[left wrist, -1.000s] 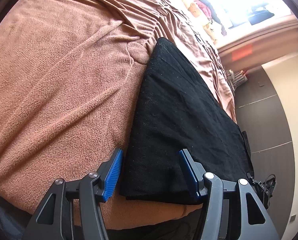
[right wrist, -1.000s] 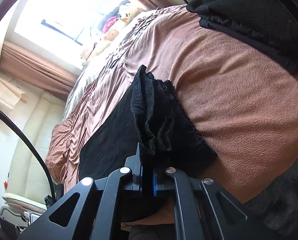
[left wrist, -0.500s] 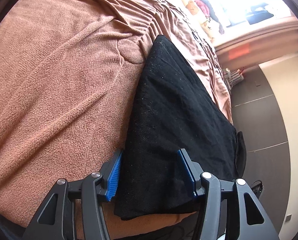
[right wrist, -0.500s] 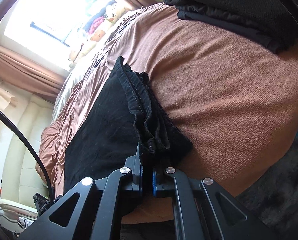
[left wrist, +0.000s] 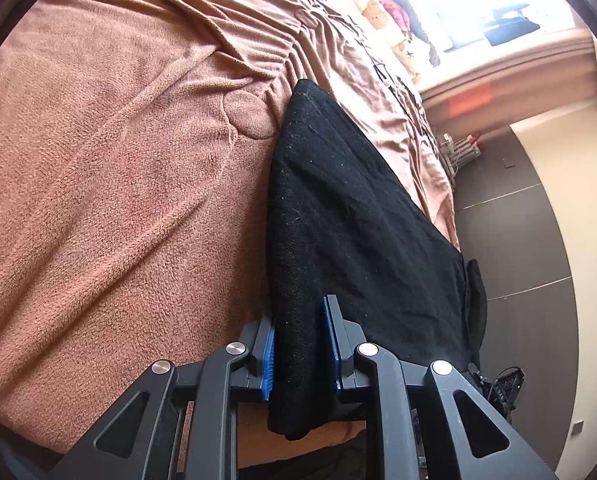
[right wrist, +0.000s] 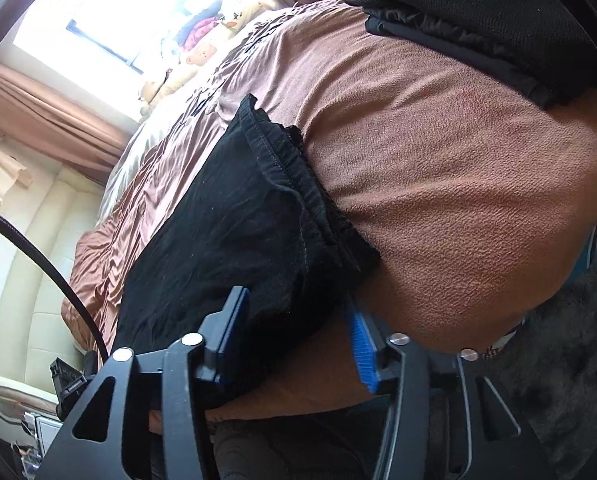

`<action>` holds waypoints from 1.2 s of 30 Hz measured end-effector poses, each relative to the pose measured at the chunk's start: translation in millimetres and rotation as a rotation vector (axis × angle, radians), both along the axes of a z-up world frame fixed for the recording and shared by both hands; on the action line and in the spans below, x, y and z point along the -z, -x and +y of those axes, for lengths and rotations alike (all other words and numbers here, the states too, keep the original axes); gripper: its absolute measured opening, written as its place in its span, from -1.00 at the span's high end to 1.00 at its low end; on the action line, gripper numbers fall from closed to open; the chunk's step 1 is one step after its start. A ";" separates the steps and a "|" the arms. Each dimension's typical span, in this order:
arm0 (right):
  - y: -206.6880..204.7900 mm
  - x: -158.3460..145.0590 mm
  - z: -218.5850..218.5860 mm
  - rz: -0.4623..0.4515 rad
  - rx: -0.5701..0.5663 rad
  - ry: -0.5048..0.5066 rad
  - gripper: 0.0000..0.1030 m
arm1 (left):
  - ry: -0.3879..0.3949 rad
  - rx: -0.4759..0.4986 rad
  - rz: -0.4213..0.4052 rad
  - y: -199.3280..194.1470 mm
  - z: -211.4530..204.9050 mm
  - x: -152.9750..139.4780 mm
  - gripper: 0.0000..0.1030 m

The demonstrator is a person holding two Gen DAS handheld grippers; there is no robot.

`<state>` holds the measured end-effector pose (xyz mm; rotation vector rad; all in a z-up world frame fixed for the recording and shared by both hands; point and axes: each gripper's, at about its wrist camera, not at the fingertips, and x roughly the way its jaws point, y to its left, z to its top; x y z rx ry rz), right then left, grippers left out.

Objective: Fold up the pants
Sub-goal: 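Grasp the folded pants edge with the left gripper and lift while the right gripper opens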

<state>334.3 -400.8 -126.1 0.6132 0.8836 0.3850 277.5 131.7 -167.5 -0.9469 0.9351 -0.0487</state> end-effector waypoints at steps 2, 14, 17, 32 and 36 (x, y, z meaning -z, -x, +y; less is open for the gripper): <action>-1.9 5.6 3.0 0.009 -0.014 -0.020 -0.11 | 0.003 0.002 0.015 -3.4 0.3 4.3 0.51; -23.5 30.8 10.0 0.063 -0.029 -0.086 -0.11 | 0.005 0.019 0.033 -27.5 8.6 13.4 0.36; -30.5 35.6 8.4 0.066 -0.022 -0.106 -0.11 | 0.002 0.025 0.034 -35.9 11.1 14.2 0.36; -29.6 46.1 15.7 0.076 0.008 -0.150 0.04 | -0.051 0.060 0.031 -80.3 15.4 11.1 0.75; -29.2 42.8 18.0 0.062 -0.013 -0.153 0.50 | -0.079 0.060 -0.007 -77.4 16.2 -2.2 0.85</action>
